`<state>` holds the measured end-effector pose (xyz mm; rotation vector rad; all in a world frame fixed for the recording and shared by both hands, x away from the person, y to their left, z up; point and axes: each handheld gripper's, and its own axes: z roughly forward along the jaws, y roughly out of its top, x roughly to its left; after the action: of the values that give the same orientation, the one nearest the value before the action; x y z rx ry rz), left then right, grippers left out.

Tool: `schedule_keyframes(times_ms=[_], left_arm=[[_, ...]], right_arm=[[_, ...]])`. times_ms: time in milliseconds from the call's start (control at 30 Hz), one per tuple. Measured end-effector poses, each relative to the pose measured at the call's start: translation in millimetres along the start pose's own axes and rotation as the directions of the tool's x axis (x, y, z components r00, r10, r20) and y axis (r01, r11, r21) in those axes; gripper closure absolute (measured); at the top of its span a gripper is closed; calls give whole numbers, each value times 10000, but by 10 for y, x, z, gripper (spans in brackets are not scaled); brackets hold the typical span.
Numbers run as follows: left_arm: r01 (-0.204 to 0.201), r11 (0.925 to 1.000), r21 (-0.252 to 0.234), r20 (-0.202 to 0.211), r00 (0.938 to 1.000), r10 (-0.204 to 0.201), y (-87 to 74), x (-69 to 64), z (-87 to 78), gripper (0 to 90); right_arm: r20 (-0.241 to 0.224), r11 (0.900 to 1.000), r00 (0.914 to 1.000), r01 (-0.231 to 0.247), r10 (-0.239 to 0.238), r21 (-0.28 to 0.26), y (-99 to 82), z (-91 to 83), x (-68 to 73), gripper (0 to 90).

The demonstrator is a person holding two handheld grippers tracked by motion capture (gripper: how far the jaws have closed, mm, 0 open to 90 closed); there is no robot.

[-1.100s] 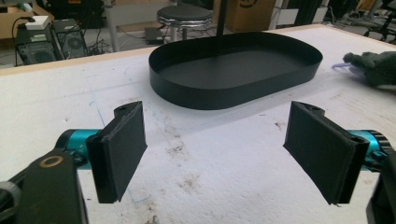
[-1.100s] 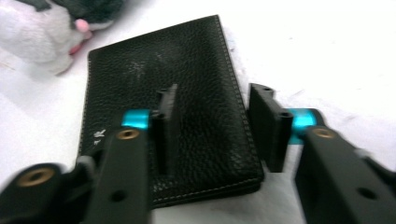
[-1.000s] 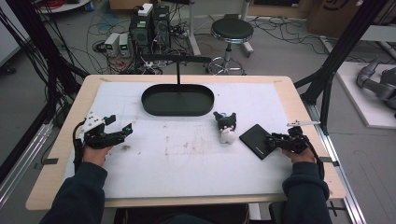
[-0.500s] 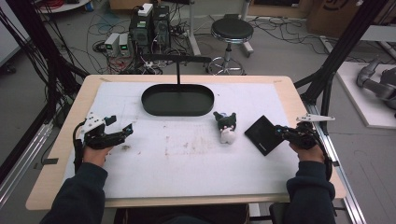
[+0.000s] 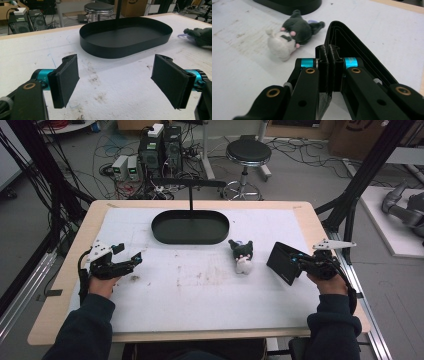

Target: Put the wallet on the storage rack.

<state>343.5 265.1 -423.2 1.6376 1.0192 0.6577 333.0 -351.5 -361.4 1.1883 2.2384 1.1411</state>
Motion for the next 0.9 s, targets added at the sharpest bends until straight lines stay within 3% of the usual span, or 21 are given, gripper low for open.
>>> schedule_keyframes(times_ms=[100,167,200,233,467,500,667,800,833,900], left_arm=[[-3,10000,0,-7,10000,3,0,2,-1,215],[-21,10000,-5,12,10000,21,1,-1,0,215],[-29,10000,-5,10,10000,29,1,-3,-1,215],[-37,10000,5,9,10000,37,1,-4,-2,215],[-26,10000,25,29,10000,26,-1,-3,1,215],[-28,10000,29,29,10000,28,-1,-3,0,215],[-28,10000,28,-10,10000,28,0,-1,-2,215],[-29,10000,48,7,10000,29,-1,-3,1,215],[-29,10000,48,7,10000,29,-1,-3,1,215],[-40,10000,25,-22,10000,40,2,-6,-4,215]], right_arm=[[-206,9992,9991,372,-369,132,-2,-2,85,879],[-863,9981,9946,589,-573,156,-18,-6,94,878],[-863,9981,9946,589,-573,156,-18,-6,94,878],[-1267,9967,9891,780,-747,210,-34,-9,99,877],[-1504,9896,9790,1422,-1376,206,-51,8,119,851],[-1762,9868,9719,1613,-1562,153,-67,15,117,791],[-1463,9896,9789,1393,-1429,-346,-67,-4,86,594],[-890,9890,9866,1303,-1364,-704,-58,-13,79,393],[-890,9890,9866,1303,-1364,-704,-58,-13,79,393],[-398,9900,9924,1130,-1166,-846,-50,-6,67,289]])
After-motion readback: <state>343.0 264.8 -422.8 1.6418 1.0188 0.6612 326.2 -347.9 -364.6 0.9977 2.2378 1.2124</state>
